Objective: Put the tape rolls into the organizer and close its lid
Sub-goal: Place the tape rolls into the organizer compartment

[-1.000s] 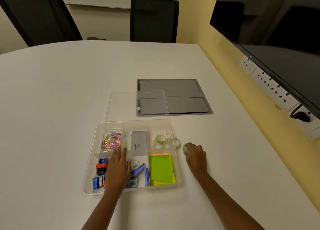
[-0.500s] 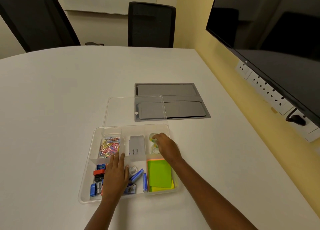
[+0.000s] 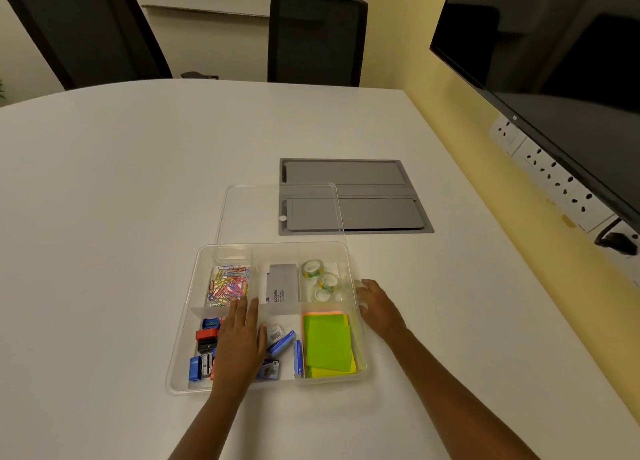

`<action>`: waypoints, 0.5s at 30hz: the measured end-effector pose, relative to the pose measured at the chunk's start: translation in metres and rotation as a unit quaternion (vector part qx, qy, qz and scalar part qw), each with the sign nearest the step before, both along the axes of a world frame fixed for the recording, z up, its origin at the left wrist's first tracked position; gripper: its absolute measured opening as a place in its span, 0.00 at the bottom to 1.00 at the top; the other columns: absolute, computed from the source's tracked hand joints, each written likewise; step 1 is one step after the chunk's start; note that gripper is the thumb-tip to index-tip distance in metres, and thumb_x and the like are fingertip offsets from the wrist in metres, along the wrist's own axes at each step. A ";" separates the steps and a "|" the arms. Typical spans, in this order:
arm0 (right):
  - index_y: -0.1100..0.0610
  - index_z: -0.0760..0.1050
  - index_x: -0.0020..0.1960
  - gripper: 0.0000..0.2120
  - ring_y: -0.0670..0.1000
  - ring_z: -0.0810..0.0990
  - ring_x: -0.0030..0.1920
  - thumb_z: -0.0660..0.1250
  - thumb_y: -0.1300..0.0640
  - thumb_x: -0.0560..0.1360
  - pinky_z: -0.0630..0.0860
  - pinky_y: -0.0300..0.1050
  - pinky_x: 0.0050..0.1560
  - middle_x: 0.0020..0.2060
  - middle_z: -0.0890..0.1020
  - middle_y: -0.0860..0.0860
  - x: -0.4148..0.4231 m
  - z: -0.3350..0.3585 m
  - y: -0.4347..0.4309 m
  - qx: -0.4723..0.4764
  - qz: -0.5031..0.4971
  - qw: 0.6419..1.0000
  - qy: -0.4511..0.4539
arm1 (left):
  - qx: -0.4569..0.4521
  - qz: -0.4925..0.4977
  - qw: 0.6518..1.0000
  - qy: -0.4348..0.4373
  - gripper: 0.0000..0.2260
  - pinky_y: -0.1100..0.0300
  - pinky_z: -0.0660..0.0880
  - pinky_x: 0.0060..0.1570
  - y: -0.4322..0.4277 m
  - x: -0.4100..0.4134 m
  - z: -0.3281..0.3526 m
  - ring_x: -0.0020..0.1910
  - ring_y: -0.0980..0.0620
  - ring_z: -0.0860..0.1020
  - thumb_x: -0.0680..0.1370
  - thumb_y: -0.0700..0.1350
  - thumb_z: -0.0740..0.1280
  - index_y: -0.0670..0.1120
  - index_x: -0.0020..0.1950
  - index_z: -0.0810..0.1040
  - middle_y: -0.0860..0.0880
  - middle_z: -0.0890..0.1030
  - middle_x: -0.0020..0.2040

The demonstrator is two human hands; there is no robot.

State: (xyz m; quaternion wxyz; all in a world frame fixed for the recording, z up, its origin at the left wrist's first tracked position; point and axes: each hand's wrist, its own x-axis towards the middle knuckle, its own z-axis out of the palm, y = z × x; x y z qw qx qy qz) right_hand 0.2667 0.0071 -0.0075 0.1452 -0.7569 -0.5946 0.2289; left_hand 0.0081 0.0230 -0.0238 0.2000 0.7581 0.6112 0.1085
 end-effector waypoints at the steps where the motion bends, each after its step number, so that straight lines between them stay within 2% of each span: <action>1: 0.62 0.71 0.64 0.16 0.57 0.69 0.68 0.60 0.65 0.77 0.70 0.50 0.67 0.70 0.66 0.58 -0.002 -0.003 -0.003 -0.004 0.010 0.999 -0.030 | -0.001 0.000 1.000 -0.001 0.24 0.49 0.53 0.75 0.000 0.000 0.000 0.76 0.44 0.51 0.80 0.48 0.54 0.44 0.74 0.53 0.43 0.55 0.77; 3: 0.63 0.72 0.61 0.14 0.58 0.72 0.64 0.60 0.64 0.77 0.73 0.51 0.62 0.68 0.69 0.59 -0.005 -0.006 -0.007 0.006 -0.002 0.998 -0.064 | -0.003 0.000 1.000 -0.004 0.23 0.49 0.53 0.75 0.000 0.000 0.000 0.76 0.44 0.51 0.80 0.48 0.54 0.45 0.74 0.53 0.43 0.55 0.77; 5: 0.66 0.74 0.56 0.10 0.58 0.75 0.59 0.61 0.65 0.76 0.75 0.51 0.57 0.62 0.73 0.60 -0.006 -0.007 -0.008 0.017 -0.045 0.998 -0.047 | -0.003 0.001 1.000 -0.009 0.23 0.49 0.52 0.75 -0.001 0.000 0.000 0.76 0.44 0.51 0.80 0.48 0.54 0.45 0.74 0.53 0.43 0.55 0.77; 7: 0.68 0.77 0.51 0.08 0.60 0.77 0.55 0.64 0.66 0.74 0.75 0.49 0.53 0.58 0.75 0.63 -0.006 -0.002 -0.006 0.039 -0.136 0.990 0.026 | -0.004 0.001 1.000 -0.010 0.24 0.49 0.52 0.75 -0.001 0.000 0.000 0.76 0.44 0.50 0.80 0.48 0.54 0.45 0.74 0.53 0.43 0.54 0.77; 10: 0.69 0.77 0.49 0.08 0.64 0.78 0.51 0.69 0.65 0.72 0.75 0.50 0.50 0.55 0.76 0.65 -0.006 0.014 -0.002 0.104 -0.249 0.956 0.114 | -0.005 0.000 1.000 -0.004 0.24 0.49 0.51 0.75 -0.001 0.000 -0.001 0.76 0.44 0.50 0.80 0.49 0.54 0.45 0.74 0.52 0.43 0.53 0.77; 12: 0.68 0.76 0.49 0.09 0.63 0.78 0.51 0.70 0.64 0.72 0.75 0.49 0.51 0.56 0.76 0.65 -0.011 0.024 0.001 0.150 -0.253 0.947 0.130 | -0.005 0.001 1.000 -0.007 0.24 0.49 0.51 0.75 0.000 0.000 -0.001 0.76 0.44 0.50 0.80 0.49 0.54 0.45 0.74 0.52 0.43 0.54 0.77; 15: 0.67 0.77 0.49 0.08 0.60 0.78 0.55 0.70 0.66 0.71 0.73 0.43 0.53 0.57 0.76 0.62 -0.025 0.036 0.007 0.184 -0.166 0.963 0.102 | -0.004 0.003 1.000 -0.011 0.24 0.49 0.52 0.75 -0.001 0.000 -0.001 0.76 0.45 0.51 0.80 0.49 0.54 0.45 0.74 0.53 0.44 0.55 0.77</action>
